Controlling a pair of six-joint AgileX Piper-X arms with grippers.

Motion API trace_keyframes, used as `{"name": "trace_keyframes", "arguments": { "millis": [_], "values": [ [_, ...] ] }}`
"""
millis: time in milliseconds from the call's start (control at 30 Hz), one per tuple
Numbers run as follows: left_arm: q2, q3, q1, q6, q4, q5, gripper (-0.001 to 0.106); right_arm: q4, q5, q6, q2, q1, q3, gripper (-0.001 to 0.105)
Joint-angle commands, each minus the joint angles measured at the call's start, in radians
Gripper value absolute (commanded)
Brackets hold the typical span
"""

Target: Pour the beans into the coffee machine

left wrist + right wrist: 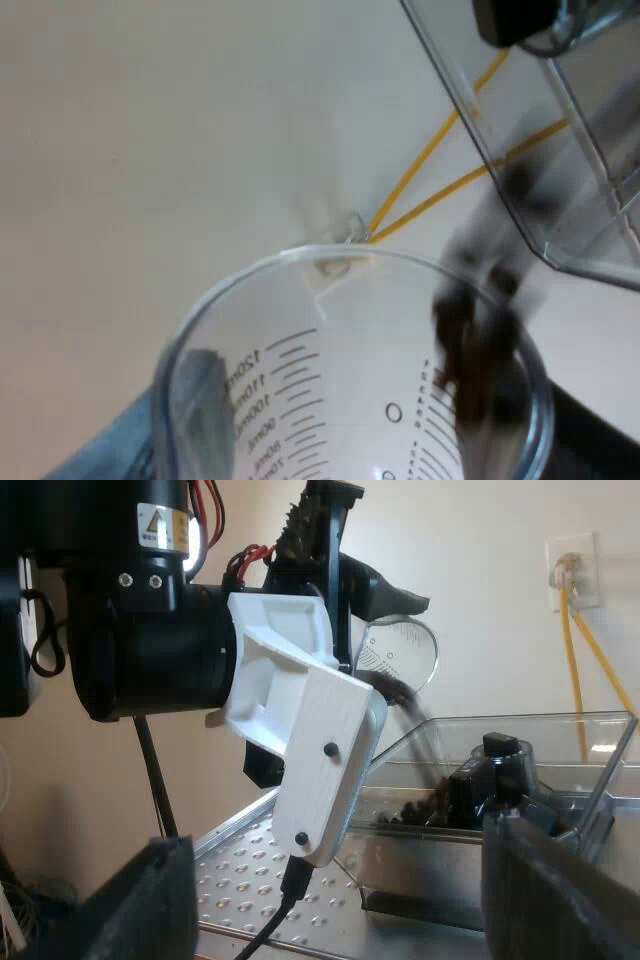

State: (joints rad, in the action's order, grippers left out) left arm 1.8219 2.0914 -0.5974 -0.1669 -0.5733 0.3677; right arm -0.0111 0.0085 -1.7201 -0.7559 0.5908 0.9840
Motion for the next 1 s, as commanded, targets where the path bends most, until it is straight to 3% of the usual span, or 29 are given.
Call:
{"name": "trace_keyframes", "arguments": {
  "millis": [33, 1000],
  "values": [
    [-0.006, 0.007, -0.001, -0.003, 0.019, -0.006, 0.031, 0.005, -0.008, -0.004, 0.01, 0.002, 0.007, 0.062],
    [-0.009, 0.007, -0.001, -0.019, 0.019, 0.001, 0.031, 0.005, -0.008, -0.004, 0.01, 0.002, 0.007, 0.062]
  ]
}}
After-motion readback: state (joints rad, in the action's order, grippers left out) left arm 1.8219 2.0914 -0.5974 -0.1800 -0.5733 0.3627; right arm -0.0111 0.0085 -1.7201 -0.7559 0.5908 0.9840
